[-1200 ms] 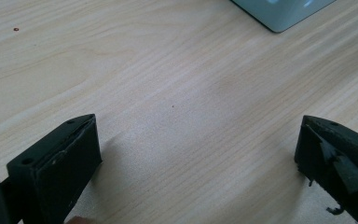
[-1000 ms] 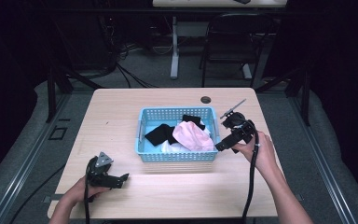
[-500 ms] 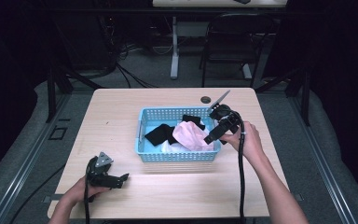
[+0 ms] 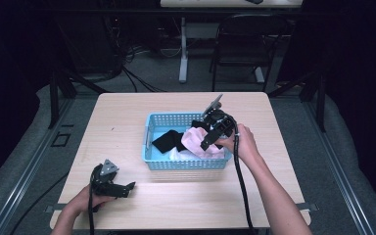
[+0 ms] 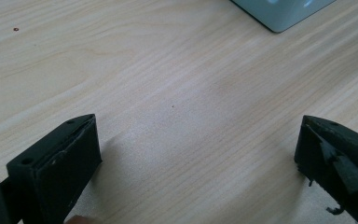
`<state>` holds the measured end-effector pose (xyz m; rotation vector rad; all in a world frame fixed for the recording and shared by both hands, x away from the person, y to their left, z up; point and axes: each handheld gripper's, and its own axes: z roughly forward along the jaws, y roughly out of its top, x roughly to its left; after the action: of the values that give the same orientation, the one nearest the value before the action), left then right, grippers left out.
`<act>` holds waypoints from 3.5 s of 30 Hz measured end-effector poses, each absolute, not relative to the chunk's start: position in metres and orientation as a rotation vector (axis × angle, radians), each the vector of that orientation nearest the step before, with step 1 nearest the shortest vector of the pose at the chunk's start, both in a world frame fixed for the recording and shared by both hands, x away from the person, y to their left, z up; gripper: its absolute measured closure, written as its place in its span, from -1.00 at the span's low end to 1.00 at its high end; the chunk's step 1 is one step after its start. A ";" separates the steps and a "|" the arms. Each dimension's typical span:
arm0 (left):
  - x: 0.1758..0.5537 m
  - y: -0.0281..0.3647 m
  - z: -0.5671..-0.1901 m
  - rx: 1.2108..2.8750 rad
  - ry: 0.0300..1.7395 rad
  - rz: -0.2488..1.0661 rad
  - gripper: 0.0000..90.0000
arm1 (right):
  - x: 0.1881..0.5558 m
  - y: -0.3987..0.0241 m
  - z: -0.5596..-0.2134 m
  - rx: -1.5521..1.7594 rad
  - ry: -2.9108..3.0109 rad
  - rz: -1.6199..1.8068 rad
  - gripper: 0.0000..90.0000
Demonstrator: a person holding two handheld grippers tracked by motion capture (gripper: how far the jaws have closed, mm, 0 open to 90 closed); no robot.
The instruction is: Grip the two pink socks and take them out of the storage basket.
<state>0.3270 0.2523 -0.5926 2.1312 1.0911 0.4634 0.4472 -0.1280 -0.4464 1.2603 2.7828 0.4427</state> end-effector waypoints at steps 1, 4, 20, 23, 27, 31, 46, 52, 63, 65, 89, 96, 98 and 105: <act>0.327 0.252 -0.593 2.131 1.091 0.463 -1.00 | 0.449 -0.125 -0.448 1.268 2.786 0.442 -0.96; 0.327 0.252 -0.593 2.131 1.091 0.463 -1.00 | 0.452 -0.120 -0.451 1.268 2.799 0.440 -0.96; 0.327 0.252 -0.593 2.131 1.091 0.463 -1.00 | 0.476 -0.098 -0.486 1.381 2.844 0.355 -0.23; 0.327 0.252 -0.593 2.132 1.091 0.463 -1.00 | 0.477 -0.096 -0.490 1.372 2.827 0.342 -0.09; 0.327 0.252 -0.593 2.131 1.091 0.463 -1.00 | 0.478 -0.095 -0.494 1.405 2.781 0.357 0.25; 0.327 0.252 -0.593 2.132 1.091 0.463 -1.00 | 0.480 -0.095 -0.494 1.392 2.773 0.317 0.49; 0.327 0.252 -0.593 2.132 1.091 0.463 -1.00 | 0.472 -0.103 -0.479 1.376 2.759 0.377 0.92; 0.327 0.252 -0.593 2.132 1.091 0.463 -1.00 | 0.468 -0.108 -0.465 1.351 2.763 0.402 0.92; 0.327 0.252 -0.593 2.132 1.091 0.463 -1.00 | 0.464 -0.116 -0.436 1.331 2.742 0.457 0.91; 0.327 0.252 -0.593 2.132 1.091 0.463 -1.00 | 0.463 -0.116 -0.432 1.340 2.743 0.469 0.91; 0.327 0.252 -0.593 2.131 1.091 0.463 -1.00 | 0.451 -0.117 -0.374 1.258 2.723 0.482 0.91; 0.327 0.252 -0.593 2.132 1.091 0.463 -1.00 | 0.448 -0.125 -0.364 1.266 2.707 0.470 0.91; 0.327 0.252 -0.593 2.131 1.091 0.463 -1.00 | 0.447 -0.129 -0.361 1.269 2.701 0.471 0.91; 0.327 0.252 -0.593 2.131 1.091 0.464 -1.00 | 0.444 -0.147 -0.350 1.293 2.662 0.472 0.91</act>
<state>0.3270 0.2523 -0.5926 2.1312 1.0911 0.4637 0.4440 -0.1467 -0.3499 1.2927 2.6616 0.4724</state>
